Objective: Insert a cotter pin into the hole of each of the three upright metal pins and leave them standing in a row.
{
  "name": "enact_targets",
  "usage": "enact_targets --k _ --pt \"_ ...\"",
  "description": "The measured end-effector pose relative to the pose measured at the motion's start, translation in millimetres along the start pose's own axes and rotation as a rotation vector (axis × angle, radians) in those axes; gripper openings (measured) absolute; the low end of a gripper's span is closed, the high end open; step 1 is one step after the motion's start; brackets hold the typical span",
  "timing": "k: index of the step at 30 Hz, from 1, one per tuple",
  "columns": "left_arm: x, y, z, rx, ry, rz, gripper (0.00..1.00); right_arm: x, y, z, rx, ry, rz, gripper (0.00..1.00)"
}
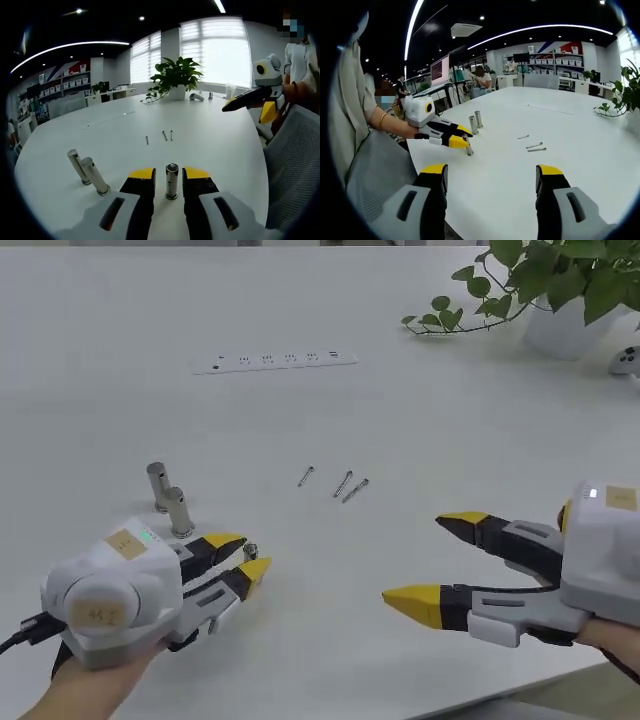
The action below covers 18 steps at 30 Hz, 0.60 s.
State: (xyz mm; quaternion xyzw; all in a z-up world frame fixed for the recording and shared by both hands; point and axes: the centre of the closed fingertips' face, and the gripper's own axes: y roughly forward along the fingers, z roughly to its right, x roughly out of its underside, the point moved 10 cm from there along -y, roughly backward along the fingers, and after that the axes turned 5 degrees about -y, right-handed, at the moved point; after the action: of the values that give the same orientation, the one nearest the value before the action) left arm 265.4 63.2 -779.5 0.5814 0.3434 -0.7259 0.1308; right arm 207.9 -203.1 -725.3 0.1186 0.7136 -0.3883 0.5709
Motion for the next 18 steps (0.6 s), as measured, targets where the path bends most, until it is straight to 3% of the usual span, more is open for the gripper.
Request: enact_targets --k 18 --pt "-15.5 -30.6 -5.6 0.022 -0.014 0.027 0.5 -14.6 10.3 18.4 -0.018 -0.041 -0.01 0.69"
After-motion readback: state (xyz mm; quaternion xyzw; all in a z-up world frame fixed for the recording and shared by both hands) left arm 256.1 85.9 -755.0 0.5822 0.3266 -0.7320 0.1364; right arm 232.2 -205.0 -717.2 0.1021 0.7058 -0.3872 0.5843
